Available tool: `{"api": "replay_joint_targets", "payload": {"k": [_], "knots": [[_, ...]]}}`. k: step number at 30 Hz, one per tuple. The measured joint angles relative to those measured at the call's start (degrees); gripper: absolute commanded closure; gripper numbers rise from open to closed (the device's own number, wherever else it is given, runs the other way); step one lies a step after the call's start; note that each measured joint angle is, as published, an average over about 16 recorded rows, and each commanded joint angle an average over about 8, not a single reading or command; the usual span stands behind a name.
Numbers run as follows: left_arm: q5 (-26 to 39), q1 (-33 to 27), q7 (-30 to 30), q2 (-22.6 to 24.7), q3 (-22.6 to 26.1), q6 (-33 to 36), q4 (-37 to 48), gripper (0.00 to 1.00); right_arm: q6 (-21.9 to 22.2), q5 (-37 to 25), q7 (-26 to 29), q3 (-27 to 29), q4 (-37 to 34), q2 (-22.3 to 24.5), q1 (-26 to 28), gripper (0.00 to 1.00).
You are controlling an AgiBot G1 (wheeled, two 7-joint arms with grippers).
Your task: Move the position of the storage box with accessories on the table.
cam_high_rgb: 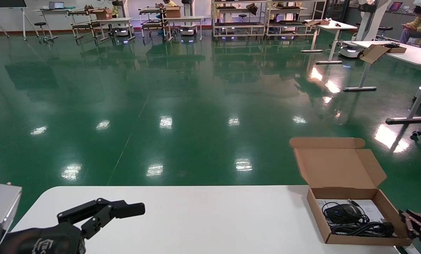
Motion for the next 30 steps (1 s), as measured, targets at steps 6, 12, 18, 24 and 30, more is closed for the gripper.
{"api": "replay_joint_targets", "payload": {"k": [6,12,18,24,30], "knots": [[0.0,0.0,0.0,0.0,0.0,0.0,0.0,0.0,-0.8,0.2,-0.3,0.1,0.4,0.0,-0.8,0.02],[0.0,0.0,0.0,0.0,0.0,0.0,0.0,0.0,-2.0,0.6,-1.1,0.4,0.8,0.3,-1.6,0.0],[0.0,0.0,0.0,0.0,0.0,0.0,0.0,0.0,-3.4,1.2,-2.4,0.9,1.3,0.7,-1.9,0.0],[0.0,0.0,0.0,0.0,0.0,0.0,0.0,0.0,-5.3,2.1,-3.6,1.5,1.9,1.2,-1.7,0.0],[0.0,0.0,0.0,0.0,0.0,0.0,0.0,0.0,-7.4,3.3,-4.7,2.3,2.4,1.3,-1.6,0.0]]}}
